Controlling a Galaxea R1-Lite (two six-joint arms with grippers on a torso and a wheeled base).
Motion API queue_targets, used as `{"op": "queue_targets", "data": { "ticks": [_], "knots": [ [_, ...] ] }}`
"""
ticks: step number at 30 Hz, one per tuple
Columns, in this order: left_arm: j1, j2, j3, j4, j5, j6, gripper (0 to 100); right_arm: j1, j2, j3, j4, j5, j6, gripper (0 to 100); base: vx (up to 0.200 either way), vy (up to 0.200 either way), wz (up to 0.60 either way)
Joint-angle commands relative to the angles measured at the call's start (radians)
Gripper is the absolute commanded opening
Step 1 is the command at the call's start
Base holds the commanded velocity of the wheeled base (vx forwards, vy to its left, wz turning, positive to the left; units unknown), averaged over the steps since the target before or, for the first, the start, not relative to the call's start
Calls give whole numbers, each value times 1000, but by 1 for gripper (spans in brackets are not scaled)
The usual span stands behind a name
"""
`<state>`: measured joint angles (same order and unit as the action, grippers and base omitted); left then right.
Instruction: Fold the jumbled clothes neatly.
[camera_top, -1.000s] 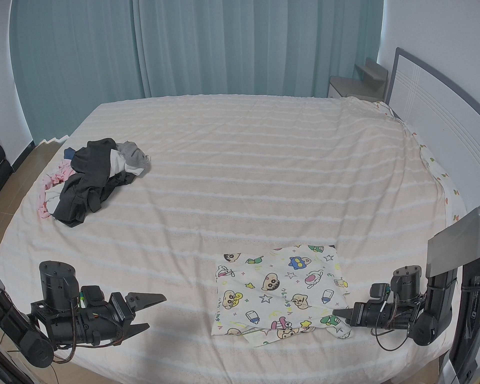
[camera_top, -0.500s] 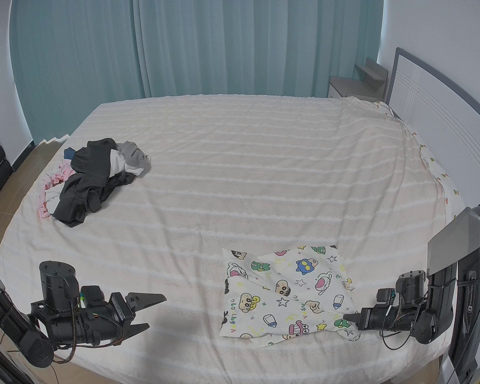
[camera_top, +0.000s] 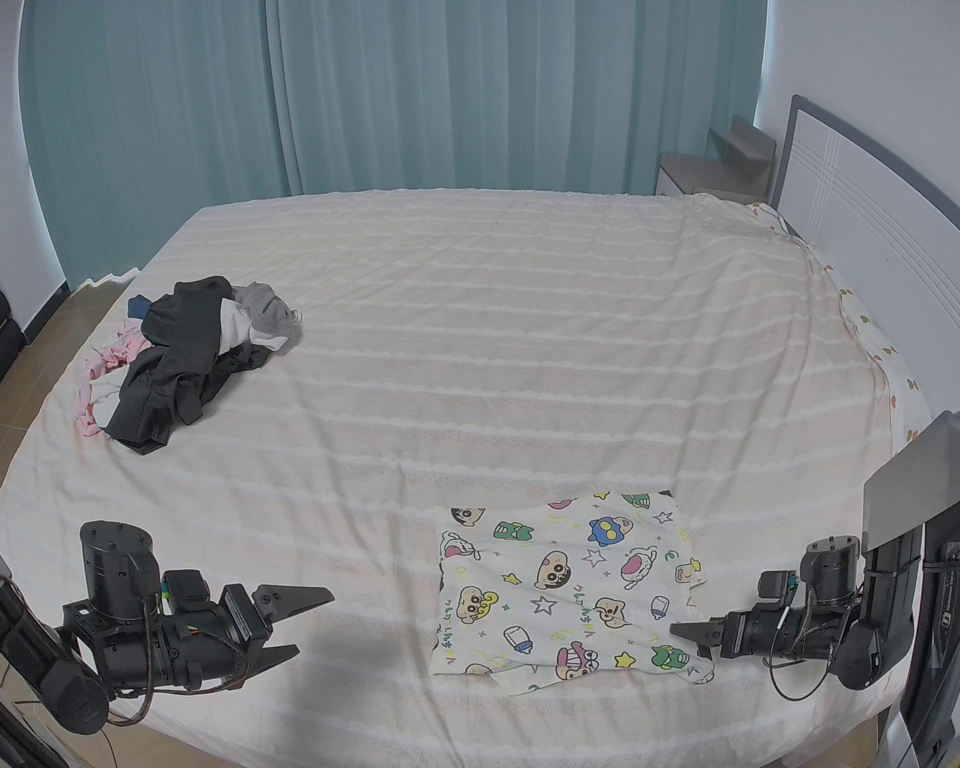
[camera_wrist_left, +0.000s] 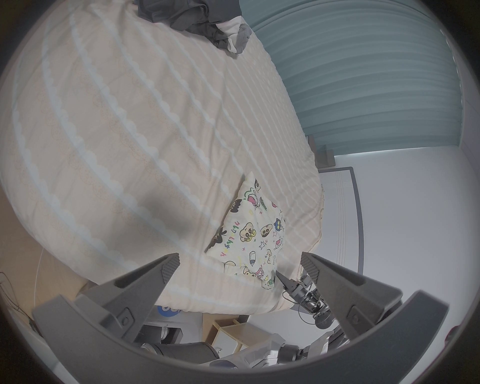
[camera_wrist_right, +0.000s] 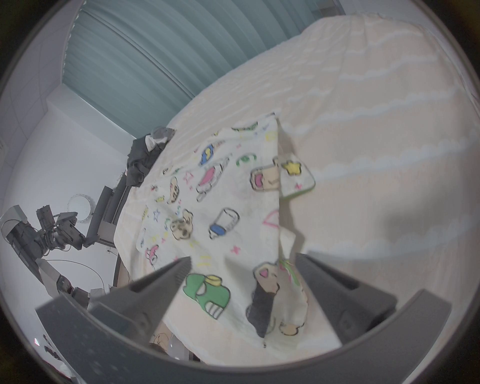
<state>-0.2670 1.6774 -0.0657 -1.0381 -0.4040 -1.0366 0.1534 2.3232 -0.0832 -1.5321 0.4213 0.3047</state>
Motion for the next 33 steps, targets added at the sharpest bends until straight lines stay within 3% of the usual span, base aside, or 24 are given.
{"op": "queue_targets", "data": {
  "ticks": [1,7,9,14,21,33],
  "knots": [
    [-35,-13,-43,0,31,3,100,-23,-114,-21,0,1,-2,100,0,0,0],
    [-133,41,-210,29,149,4,100,-20,-140,-138,35,-2,11,100,0,0,0],
    [-192,192,-342,89,205,6,100,-2,-133,-204,107,-12,13,100,0,0,0],
    [-265,420,-473,119,292,52,100,6,-131,-274,202,-87,17,100,0,0,0],
    [-282,602,-618,124,303,130,100,20,-96,-271,198,-93,42,100,0,0,0],
    [-320,640,-669,113,307,136,100,14,-64,-282,188,-98,42,100,0,0,0]
  ]
}}
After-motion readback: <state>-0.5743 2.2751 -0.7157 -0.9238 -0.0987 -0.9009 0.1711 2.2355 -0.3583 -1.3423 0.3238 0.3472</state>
